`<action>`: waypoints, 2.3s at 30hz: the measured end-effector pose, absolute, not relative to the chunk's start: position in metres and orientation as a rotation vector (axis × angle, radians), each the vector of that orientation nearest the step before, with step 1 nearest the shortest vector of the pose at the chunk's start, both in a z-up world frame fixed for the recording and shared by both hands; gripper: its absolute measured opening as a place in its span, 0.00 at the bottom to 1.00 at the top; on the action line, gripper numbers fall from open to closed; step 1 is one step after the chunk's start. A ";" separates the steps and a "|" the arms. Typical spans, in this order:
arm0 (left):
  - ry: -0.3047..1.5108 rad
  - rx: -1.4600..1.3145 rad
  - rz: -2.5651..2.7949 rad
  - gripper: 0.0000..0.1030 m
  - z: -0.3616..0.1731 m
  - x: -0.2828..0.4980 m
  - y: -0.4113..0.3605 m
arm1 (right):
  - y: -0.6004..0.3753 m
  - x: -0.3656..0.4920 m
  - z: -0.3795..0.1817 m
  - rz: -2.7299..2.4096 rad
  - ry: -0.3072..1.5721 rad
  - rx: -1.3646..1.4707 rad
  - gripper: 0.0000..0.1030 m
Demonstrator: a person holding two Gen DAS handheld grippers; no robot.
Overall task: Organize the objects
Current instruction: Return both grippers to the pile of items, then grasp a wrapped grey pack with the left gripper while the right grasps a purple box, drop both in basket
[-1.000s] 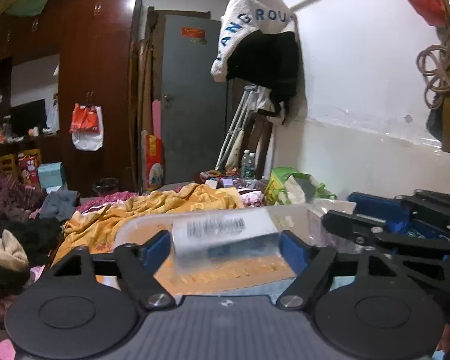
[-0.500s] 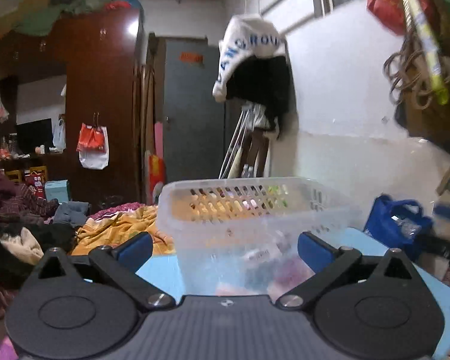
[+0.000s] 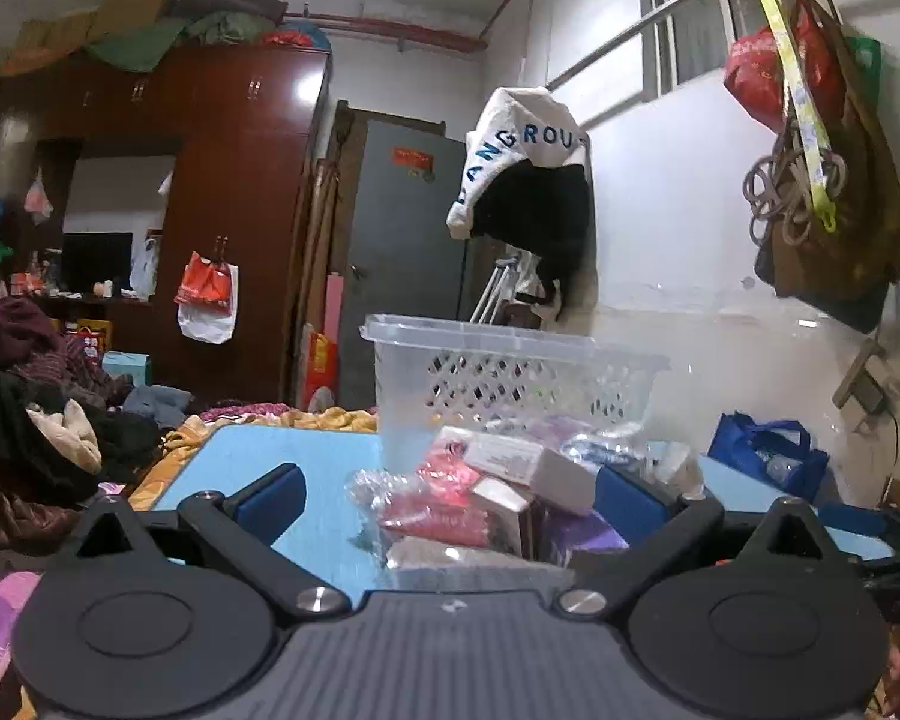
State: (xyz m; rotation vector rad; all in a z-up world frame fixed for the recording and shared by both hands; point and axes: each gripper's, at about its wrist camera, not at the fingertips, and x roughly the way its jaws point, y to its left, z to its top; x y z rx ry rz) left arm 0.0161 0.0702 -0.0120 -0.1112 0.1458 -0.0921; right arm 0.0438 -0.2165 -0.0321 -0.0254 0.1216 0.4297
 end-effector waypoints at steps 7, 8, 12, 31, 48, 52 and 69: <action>0.200 -0.075 -0.112 1.00 -0.037 0.020 0.059 | -0.206 0.045 -0.046 0.412 0.140 -0.055 0.89; 0.205 -0.069 -0.117 1.00 -0.041 0.021 0.057 | -0.206 0.048 -0.047 0.414 0.149 -0.050 0.88; 0.221 -0.041 -0.138 1.00 -0.052 0.026 0.048 | -0.200 0.048 -0.052 0.410 0.169 -0.061 0.84; 0.216 -0.029 -0.066 0.83 -0.057 0.031 0.051 | -0.209 0.052 -0.058 0.377 0.191 -0.067 0.65; 0.130 -0.082 -0.091 0.83 -0.034 0.014 0.067 | -0.239 0.055 -0.043 0.312 0.168 -0.021 0.65; 0.128 -0.120 -0.116 0.82 -0.026 0.022 0.069 | -0.238 0.055 -0.034 0.333 0.157 -0.017 0.65; 0.221 -0.065 -0.126 0.82 0.102 0.176 0.039 | -0.170 0.153 0.080 0.465 0.056 -0.110 0.65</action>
